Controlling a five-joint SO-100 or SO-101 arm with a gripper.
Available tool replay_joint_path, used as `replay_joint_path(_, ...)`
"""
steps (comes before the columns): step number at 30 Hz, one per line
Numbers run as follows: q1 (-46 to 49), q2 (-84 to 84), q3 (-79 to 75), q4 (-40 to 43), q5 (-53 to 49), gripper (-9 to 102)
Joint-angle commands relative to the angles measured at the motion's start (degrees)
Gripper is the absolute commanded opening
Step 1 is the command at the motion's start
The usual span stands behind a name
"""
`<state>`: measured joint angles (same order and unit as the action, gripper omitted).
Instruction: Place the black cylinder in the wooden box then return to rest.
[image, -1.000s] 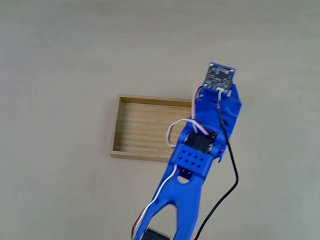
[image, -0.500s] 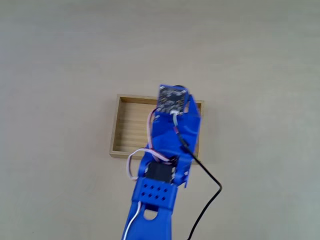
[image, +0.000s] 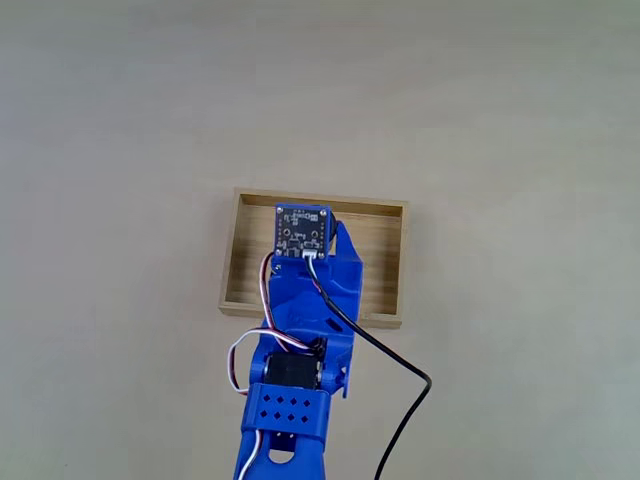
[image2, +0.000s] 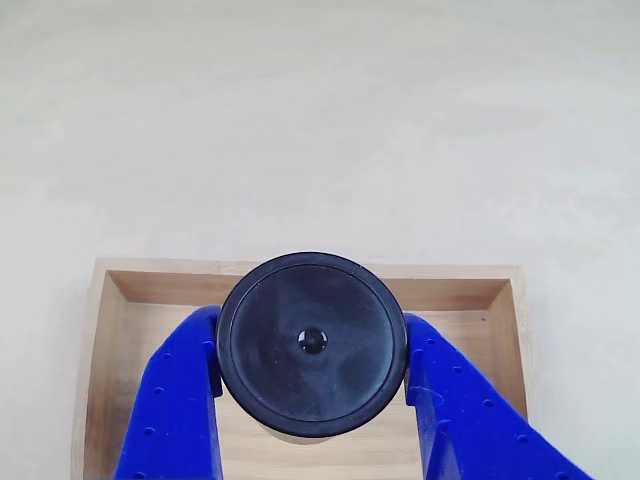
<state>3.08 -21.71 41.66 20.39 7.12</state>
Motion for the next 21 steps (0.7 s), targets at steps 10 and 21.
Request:
replay_joint_path(10, -0.2, 3.5, -1.0, -7.8, 0.1, 17)
replay_joint_path(21, -0.4, 7.7, -0.9, -8.7, 0.1, 16)
